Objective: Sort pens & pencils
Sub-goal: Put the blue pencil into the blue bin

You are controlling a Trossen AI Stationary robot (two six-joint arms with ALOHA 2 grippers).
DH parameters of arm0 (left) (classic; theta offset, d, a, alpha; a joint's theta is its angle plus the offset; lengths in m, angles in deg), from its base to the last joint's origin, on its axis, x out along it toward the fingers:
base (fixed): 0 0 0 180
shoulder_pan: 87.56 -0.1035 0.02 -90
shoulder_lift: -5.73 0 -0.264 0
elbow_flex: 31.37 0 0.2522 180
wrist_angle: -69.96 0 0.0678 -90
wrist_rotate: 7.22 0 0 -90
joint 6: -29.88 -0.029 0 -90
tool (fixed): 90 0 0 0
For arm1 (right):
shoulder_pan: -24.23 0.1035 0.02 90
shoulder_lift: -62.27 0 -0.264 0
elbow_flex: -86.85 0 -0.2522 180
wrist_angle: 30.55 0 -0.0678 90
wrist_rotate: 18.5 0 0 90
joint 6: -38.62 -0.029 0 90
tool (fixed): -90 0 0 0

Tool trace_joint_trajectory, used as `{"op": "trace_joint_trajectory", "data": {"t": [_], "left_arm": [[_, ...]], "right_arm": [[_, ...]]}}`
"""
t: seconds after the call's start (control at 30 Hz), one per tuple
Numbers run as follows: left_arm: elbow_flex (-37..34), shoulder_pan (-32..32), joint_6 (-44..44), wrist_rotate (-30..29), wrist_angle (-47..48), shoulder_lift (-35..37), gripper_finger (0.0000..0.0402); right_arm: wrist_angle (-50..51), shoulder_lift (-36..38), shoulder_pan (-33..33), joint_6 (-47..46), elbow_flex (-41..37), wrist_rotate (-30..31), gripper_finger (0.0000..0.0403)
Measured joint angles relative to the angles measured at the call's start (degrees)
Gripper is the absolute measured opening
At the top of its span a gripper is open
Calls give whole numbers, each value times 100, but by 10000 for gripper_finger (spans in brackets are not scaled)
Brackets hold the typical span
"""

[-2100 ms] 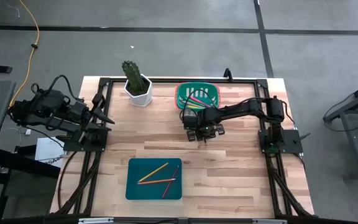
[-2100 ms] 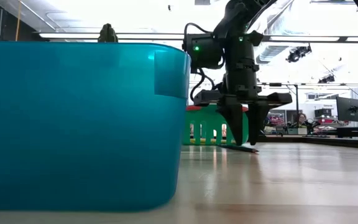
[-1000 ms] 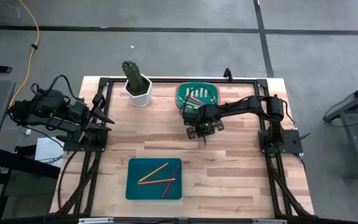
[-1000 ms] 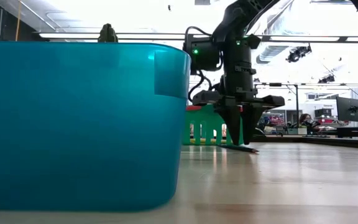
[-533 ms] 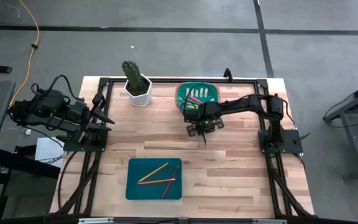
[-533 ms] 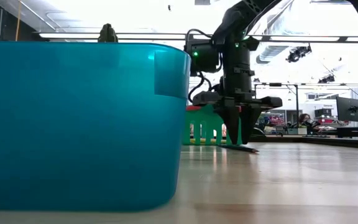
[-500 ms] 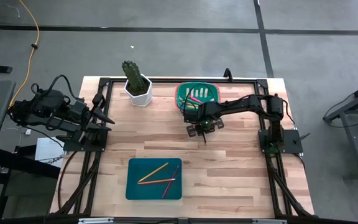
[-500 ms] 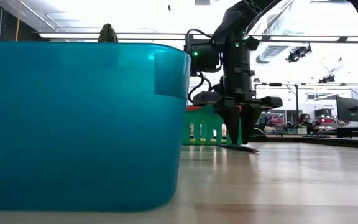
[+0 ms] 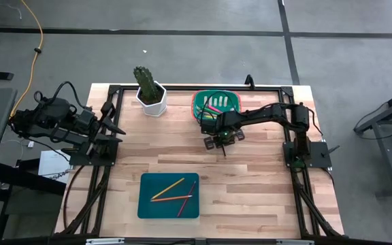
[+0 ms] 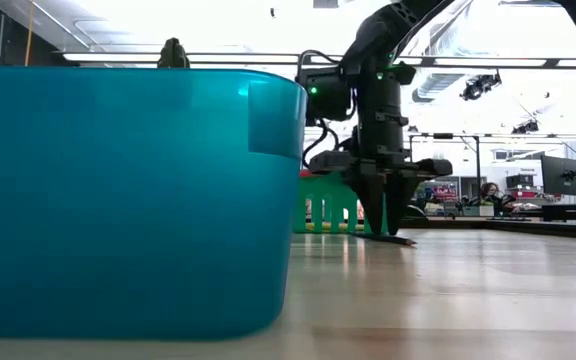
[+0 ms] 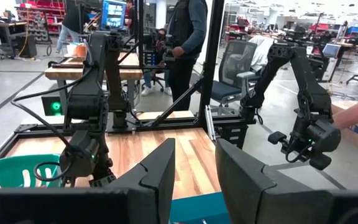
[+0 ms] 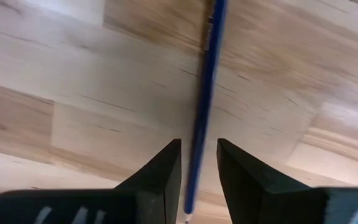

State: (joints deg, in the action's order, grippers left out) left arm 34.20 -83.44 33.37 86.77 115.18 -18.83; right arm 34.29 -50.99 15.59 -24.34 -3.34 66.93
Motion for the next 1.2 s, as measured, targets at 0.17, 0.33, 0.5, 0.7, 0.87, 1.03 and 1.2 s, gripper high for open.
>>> {"op": "trace_joint_trajectory", "data": {"t": [0.17, 0.33, 0.5, 0.7, 0.87, 1.03, 1.2], "left_arm": [[0, 1, 0, -35, -2, 0, 104], [0, 0, 0, -35, -4, 0, 104], [0, 2, 0, -33, -11, 0, 104], [0, 1, 0, -31, -11, 0, 104], [0, 2, 0, -24, -8, 0, 104], [0, 2, 0, -20, -8, 0, 104], [0, 0, 0, -20, -6, 0, 104]], "right_arm": [[58, 0, 4, 24, 0, -7, 93], [78, 0, 4, 46, 0, -27, 93], [49, 0, -10, 46, 0, -76, 93], [33, -11, 23, 27, 0, -93, 93], [41, -17, 50, 38, -2, -167, 93], [48, -17, 37, 26, -2, -136, 93], [49, -20, 41, 10, -4, -183, 93]]}}
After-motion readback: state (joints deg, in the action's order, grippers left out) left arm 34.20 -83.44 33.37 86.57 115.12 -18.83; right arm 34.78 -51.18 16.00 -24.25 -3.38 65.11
